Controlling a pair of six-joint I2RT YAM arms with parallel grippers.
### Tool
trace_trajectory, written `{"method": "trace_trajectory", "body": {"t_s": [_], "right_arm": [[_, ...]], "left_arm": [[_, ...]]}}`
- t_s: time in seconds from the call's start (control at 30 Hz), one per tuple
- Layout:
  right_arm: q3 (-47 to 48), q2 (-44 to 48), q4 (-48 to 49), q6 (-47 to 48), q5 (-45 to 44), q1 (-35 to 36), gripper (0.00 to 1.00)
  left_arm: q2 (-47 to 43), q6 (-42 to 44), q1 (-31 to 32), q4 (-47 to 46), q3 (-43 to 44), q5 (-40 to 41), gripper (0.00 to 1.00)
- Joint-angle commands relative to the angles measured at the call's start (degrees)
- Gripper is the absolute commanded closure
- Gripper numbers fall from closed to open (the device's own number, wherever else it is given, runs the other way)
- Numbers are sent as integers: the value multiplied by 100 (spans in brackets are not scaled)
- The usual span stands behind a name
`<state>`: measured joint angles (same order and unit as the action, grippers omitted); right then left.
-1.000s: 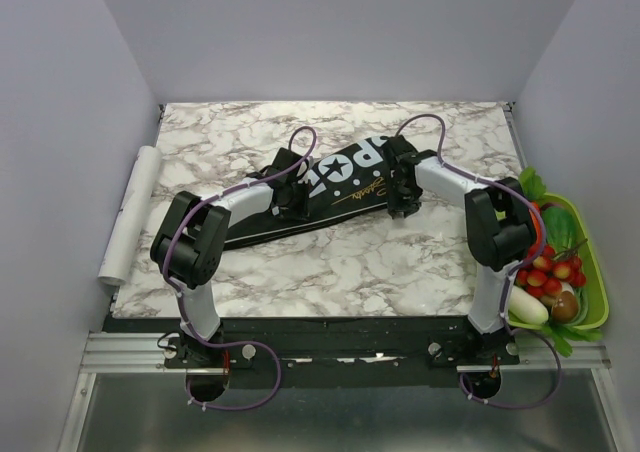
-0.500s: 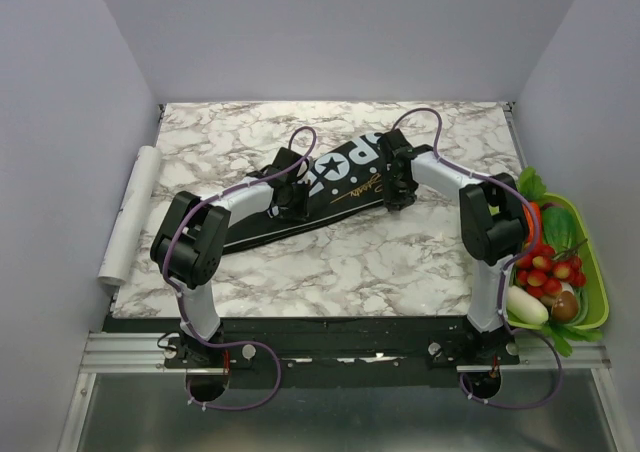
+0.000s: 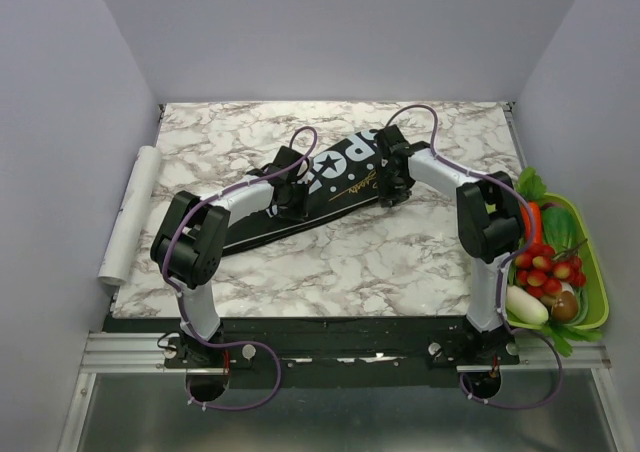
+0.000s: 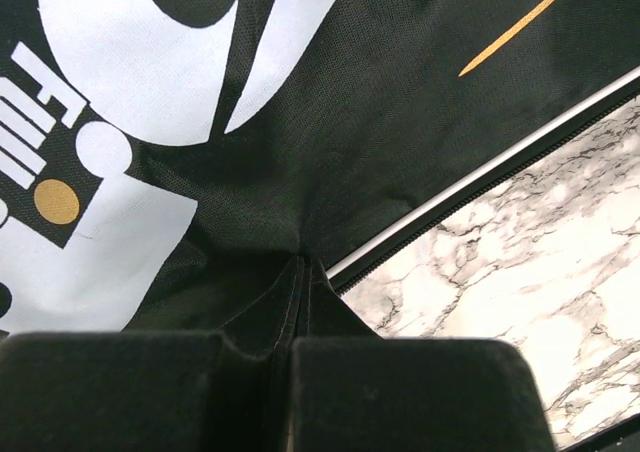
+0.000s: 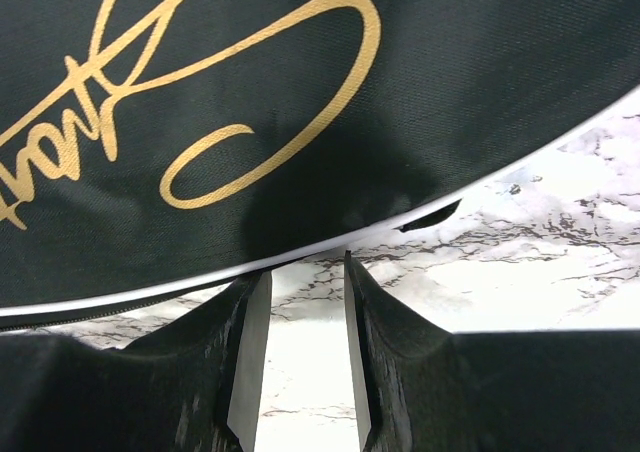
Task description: Pack up the badminton gear
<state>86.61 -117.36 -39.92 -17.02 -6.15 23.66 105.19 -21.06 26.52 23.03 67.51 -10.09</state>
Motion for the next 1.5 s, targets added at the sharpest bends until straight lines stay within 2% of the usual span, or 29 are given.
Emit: {"method": "trace_trajectory", "body": {"t_s": [0.0, 0.4, 0.5, 0.53, 0.63, 0.8, 0.93, 1.07, 1.23, 1.47], "right_arm": [[-21, 135, 187, 198, 185, 60, 57], [348, -331, 99, 278, -272, 60, 59], [444, -384, 125, 322, -281, 60, 64], [462, -384, 125, 348, -290, 60, 70], [515, -419, 125, 409, -343, 60, 76], [497, -410, 160, 506, -483, 60, 83], [489, -393, 160, 568, -606, 51, 99], [489, -393, 160, 629, -642, 51, 99], [436, -279, 257, 691, -185, 112, 99], [462, -243, 301, 533, 500, 745, 99]], "left_arm": [[28, 67, 28, 193, 114, 60, 100], [46, 137, 28, 229, 105, 68, 100], [46, 155, 28, 229, 87, 86, 100], [37, 155, 28, 237, 87, 86, 100], [37, 164, 28, 246, 105, 95, 100], [37, 190, 28, 264, 122, 121, 100], [28, 199, 28, 273, 131, 130, 100], [20, 216, 28, 281, 149, 138, 100], [20, 225, 28, 281, 158, 139, 100], [46, 225, 28, 273, 175, 139, 100]]}}
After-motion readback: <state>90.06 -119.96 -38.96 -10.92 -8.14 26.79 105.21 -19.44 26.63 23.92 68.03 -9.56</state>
